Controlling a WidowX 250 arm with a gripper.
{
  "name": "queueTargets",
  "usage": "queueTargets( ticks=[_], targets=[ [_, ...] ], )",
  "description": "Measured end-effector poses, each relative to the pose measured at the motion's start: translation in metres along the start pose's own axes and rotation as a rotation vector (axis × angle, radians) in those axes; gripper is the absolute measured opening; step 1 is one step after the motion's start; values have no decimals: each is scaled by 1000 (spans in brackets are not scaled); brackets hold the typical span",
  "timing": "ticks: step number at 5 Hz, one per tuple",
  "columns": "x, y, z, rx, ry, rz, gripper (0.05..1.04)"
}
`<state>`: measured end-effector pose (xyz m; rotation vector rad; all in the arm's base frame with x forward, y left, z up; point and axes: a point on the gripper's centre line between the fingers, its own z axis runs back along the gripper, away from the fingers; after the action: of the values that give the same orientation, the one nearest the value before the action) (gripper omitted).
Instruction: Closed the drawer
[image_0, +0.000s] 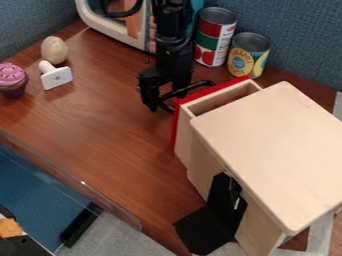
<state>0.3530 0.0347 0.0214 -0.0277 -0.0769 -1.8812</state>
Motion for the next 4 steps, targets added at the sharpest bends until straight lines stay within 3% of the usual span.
queueTargets(
  ticks=[2, 4],
  targets=[
    [31, -5, -13, -46, -20, -32, 1001],
    [45, -21, -8, -58, -29, -75, 1001]
  ],
)
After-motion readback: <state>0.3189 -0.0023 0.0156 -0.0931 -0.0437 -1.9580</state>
